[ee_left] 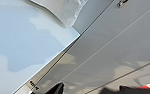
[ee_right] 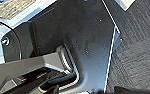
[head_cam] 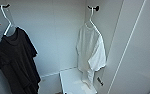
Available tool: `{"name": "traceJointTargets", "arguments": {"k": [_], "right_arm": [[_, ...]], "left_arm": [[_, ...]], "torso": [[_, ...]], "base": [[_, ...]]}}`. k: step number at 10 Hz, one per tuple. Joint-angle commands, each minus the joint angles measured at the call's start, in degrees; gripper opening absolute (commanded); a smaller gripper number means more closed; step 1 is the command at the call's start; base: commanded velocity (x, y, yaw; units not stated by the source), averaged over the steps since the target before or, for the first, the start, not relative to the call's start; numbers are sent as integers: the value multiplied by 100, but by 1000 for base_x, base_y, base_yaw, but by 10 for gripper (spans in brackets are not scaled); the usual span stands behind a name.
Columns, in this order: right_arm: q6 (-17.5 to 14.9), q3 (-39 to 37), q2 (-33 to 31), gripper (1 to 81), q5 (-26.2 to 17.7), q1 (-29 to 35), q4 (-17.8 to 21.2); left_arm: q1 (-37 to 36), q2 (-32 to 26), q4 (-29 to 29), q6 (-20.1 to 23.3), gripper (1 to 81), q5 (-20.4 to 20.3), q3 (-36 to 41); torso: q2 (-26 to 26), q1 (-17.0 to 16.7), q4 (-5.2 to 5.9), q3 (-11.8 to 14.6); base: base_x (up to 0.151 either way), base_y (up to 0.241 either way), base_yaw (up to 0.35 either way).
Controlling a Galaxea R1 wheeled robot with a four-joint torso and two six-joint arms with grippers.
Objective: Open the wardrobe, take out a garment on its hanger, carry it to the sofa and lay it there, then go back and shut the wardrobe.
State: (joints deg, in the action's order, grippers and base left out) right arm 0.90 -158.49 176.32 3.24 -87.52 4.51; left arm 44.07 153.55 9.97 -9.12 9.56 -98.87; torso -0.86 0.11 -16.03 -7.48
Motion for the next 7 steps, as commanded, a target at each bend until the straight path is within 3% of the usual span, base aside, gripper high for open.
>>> {"name": "traceJointTargets", "arguments": {"k": [1,5,7], "right_arm": [[-11,39,2,811,-315,168,76],[-20,47,2,811,-333,203,76],[-2,82,11,811,-333,212,85]], "left_arm": [[-1289,-43,-531,-11,811,266,262],[-2177,0,-1339,-125,811,187,262],[-2626,97,-1375,-606,811,126,236]], "torso": [[0,0,0,0],[2,0,0,-2],[4,0,0,-5]], "base": [[0,0,0],[0,0,0],[0,0,0]]}}
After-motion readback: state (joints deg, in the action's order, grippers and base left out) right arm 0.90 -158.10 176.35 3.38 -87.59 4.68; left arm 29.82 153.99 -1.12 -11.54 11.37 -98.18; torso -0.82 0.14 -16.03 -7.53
